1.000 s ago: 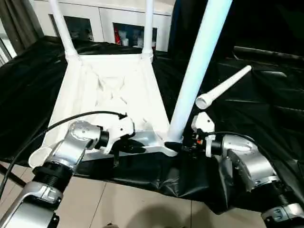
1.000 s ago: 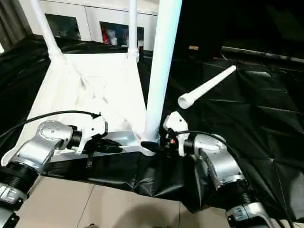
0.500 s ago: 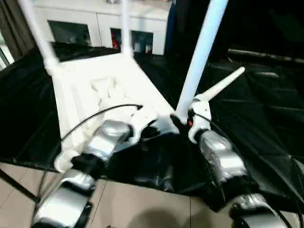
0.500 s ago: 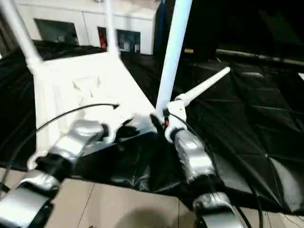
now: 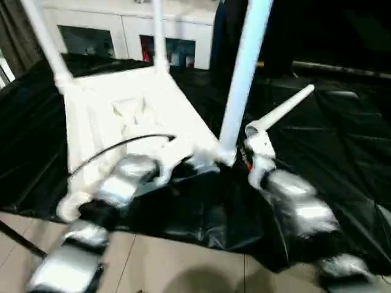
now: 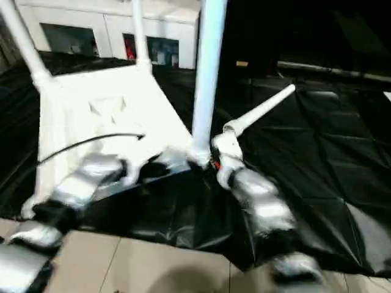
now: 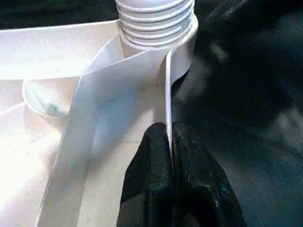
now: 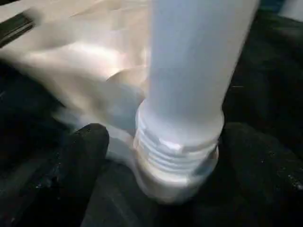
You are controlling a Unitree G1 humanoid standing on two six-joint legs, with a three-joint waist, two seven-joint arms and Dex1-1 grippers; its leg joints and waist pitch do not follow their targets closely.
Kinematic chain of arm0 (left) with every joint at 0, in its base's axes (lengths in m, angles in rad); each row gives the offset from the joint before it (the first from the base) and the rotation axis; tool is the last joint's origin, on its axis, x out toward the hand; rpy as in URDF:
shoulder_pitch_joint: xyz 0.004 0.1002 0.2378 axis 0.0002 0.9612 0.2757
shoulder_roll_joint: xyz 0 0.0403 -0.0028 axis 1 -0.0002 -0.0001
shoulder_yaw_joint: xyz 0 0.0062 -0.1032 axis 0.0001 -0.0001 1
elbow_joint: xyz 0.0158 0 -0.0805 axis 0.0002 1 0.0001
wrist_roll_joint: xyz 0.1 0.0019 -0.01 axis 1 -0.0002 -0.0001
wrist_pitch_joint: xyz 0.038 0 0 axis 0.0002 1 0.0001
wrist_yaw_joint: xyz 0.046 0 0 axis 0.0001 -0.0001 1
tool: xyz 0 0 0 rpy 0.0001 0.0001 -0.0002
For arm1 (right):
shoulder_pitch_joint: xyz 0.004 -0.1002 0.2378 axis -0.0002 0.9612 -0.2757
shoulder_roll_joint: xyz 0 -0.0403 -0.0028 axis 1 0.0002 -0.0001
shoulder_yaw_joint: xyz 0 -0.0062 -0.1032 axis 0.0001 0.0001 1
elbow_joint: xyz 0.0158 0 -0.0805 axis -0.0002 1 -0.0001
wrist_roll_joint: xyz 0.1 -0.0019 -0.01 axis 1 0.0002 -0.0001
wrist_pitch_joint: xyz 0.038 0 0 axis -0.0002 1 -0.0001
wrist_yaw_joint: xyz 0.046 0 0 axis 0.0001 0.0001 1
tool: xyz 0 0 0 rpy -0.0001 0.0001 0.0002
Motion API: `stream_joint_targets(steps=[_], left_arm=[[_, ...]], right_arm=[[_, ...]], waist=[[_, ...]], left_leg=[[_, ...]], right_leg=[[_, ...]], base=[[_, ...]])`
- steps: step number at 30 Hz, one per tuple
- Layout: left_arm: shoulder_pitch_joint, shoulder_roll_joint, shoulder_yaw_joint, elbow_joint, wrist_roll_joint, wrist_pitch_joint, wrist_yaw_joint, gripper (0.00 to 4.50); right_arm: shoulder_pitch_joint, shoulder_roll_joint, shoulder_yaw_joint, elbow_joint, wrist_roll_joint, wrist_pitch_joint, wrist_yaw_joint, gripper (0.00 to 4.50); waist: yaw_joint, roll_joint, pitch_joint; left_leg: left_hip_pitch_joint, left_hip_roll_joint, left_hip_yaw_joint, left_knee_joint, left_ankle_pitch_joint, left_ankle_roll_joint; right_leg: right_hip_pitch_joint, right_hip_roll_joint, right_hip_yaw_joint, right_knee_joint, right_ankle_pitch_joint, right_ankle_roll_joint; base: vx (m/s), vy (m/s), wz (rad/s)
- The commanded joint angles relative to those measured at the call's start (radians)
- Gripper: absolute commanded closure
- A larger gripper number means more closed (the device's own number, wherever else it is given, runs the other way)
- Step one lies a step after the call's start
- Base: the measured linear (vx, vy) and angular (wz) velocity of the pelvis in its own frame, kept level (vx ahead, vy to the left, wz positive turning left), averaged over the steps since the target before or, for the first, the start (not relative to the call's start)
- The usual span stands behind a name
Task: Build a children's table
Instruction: Rotate leg to tighten
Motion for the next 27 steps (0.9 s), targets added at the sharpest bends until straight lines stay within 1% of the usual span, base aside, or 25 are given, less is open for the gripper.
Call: stream_joint_targets(steps=[1,2,3,4,5,6,8,9,10,11,12,15,16,18,20,22,23,27], left_arm=[[0.02,0.007,0.015,-0.074,-0.068,-0.037,-0.096,4.5],[0.031,0.022,0.007,-0.097,-0.079,-0.02,-0.134,4.5],[0.044,0.041,-0.005,-0.126,-0.09,-0.01,-0.178,4.5],[0.052,0.049,-0.009,-0.148,-0.099,0.004,-0.198,4.5],[0.057,0.053,-0.01,-0.163,-0.105,0.01,-0.21,4.5],[0.064,0.053,-0.009,-0.186,-0.119,0.017,-0.22,4.5],[0.066,0.052,-0.01,-0.191,-0.121,0.017,-0.223,4.5],[0.067,0.053,-0.013,-0.193,-0.12,0.016,-0.226,4.5],[0.068,0.054,-0.012,-0.194,-0.12,0.014,-0.227,4.5],[0.068,0.053,-0.012,-0.193,-0.119,0.013,-0.226,4.5],[0.07,0.053,-0.01,-0.195,-0.117,0.013,-0.225,4.5],[0.075,0.054,-0.008,-0.204,-0.115,0.021,-0.226,4.5],[0.076,0.054,-0.007,-0.208,-0.115,0.024,-0.227,4.5],[0.078,0.054,-0.008,-0.213,-0.115,0.029,-0.228,4.5],[0.079,0.054,-0.008,-0.213,-0.113,0.03,-0.229,4.5],[0.08,0.055,-0.007,-0.211,-0.111,0.028,-0.231,4.5],[0.08,0.055,-0.006,-0.21,-0.111,0.028,-0.231,4.5],[0.079,0.056,-0.007,-0.206,-0.109,0.026,-0.231,4.5]], right_arm=[[0.001,-0.022,0.015,-0.036,0.008,-0.003,0.063,0.29],[0.002,-0.032,0.014,-0.039,0.008,-0.013,0.079,0.29],[0.002,-0.038,0.009,-0.04,0.01,-0.028,0.09,0.29],[0.001,-0.041,0.003,-0.042,0.02,-0.026,0.099,0.29],[0.003,-0.044,0.0,-0.049,0.029,-0.019,0.106,0.29],[0.008,-0.055,0.011,-0.058,0.033,-0.011,0.126,0.29],[0.011,-0.06,0.018,-0.061,0.03,-0.01,0.135,0.29],[0.018,-0.066,0.029,-0.066,0.025,-0.011,0.149,0.29],[0.021,-0.068,0.033,-0.068,0.024,-0.009,0.158,0.29],[0.022,-0.069,0.036,-0.069,0.024,-0.009,0.162,0.29],[0.023,-0.069,0.039,-0.067,0.022,-0.011,0.174,0.44],[0.021,-0.064,0.037,-0.054,0.022,-0.022,0.186,0.75],[0.021,-0.065,0.038,-0.051,0.02,-0.025,0.187,0.75],[0.02,-0.067,0.042,-0.048,0.02,-0.028,0.191,0.99],[0.021,-0.07,0.046,-0.045,0.021,-0.028,0.192,1.05],[0.021,-0.071,0.046,-0.044,0.02,-0.028,0.194,1.23],[0.021,-0.071,0.046,-0.043,0.02,-0.029,0.195,1.23],[0.021,-0.069,0.041,-0.041,0.02,-0.029,0.198,1.59]], waist=[[0.004,-0.009,-0.066],[0.005,-0.008,-0.066],[0.006,-0.005,-0.065],[0.005,-0.005,-0.065],[0.007,-0.004,-0.065],[0.009,-0.004,-0.067],[0.013,-0.005,-0.067],[0.014,-0.005,-0.067],[0.014,-0.007,-0.067],[0.014,-0.007,-0.067],[0.016,-0.008,-0.067],[0.017,-0.008,-0.066],[0.017,-0.008,-0.066],[0.016,-0.006,-0.067],[0.016,-0.008,-0.067],[0.016,-0.007,-0.067],[0.016,-0.008,-0.068],[0.016,-0.007,-0.068]], left_leg=[[-0.017,0.024,-0.003,-0.068,-0.116,0.079],[-0.016,0.024,-0.003,-0.068,-0.113,0.078],[-0.012,0.029,-0.002,-0.07,-0.112,0.074],[-0.012,0.027,0.0,-0.068,-0.113,0.076],[-0.012,0.029,-0.001,-0.069,-0.112,0.074],[-0.009,0.031,-0.001,-0.069,-0.096,0.073],[-0.007,0.031,0.002,-0.068,-0.082,0.077],[-0.007,0.03,0.002,-0.067,-0.079,0.078],[-0.011,0.028,0.002,-0.067,-0.076,0.08],[-0.011,0.028,0.002,-0.067,-0.076,0.08],[-0.014,0.027,0.002,-0.066,-0.082,0.079],[-0.015,0.027,0.001,-0.067,-0.09,0.072],[-0.015,0.027,0.001,-0.067,-0.088,0.07],[-0.015,0.027,0.001,-0.067,-0.085,0.069],[-0.016,0.026,0.0,-0.067,-0.078,0.071],[-0.016,0.026,0.001,-0.066,-0.078,0.073],[-0.016,0.026,0.001,-0.066,-0.075,0.073],[-0.016,0.026,0.001,-0.065,-0.071,0.074]], right_leg=[[0.064,-0.079,0.066,-0.086,-0.348,-0.09],[0.063,-0.08,0.066,-0.085,-0.344,-0.097],[0.058,-0.08,0.069,-0.082,-0.322,-0.118],[0.058,-0.077,0.068,-0.081,-0.312,-0.124],[0.059,-0.078,0.069,-0.078,-0.3,-0.13],[0.059,-0.077,0.07,-0.073,-0.26,-0.148],[0.058,-0.076,0.072,-0.068,-0.212,-0.168],[0.058,-0.076,0.072,-0.066,-0.201,-0.172],[0.063,-0.077,0.072,-0.065,-0.193,-0.174],[0.063,-0.077,0.072,-0.065,-0.193,-0.174],[0.065,-0.078,0.071,-0.068,-0.219,-0.161],[0.064,-0.079,0.071,-0.074,-0.259,-0.142],[0.064,-0.078,0.07,-0.074,-0.263,-0.138],[0.064,-0.078,0.07,-0.073,-0.26,-0.136],[0.065,-0.077,0.07,-0.071,-0.248,-0.138],[0.064,-0.077,0.07,-0.072,-0.246,-0.138],[0.065,-0.076,0.07,-0.07,-0.243,-0.139],[0.065,-0.076,0.07,-0.07,-0.235,-0.143]], base=[[0.0,0.0,0.0],[0.0,0.0,0.0],[0.0,0.0,0.0],[0.0,0.0,0.0],[0.0,0.0,0.0],[0.0,0.0,0.0],[0.0,0.0,0.0],[0.0,0.0,0.0],[0.0,0.0,0.0],[0.0,0.0,0.0],[0.0,0.0,0.0],[0.0,0.0,0.0],[0.0,0.0,0.0],[0.0,0.0,0.0],[0.0,0.0,0.0],[0.0,0.0,0.0],[0.0,0.0,0.0],[0.0,0.0,0.0]])
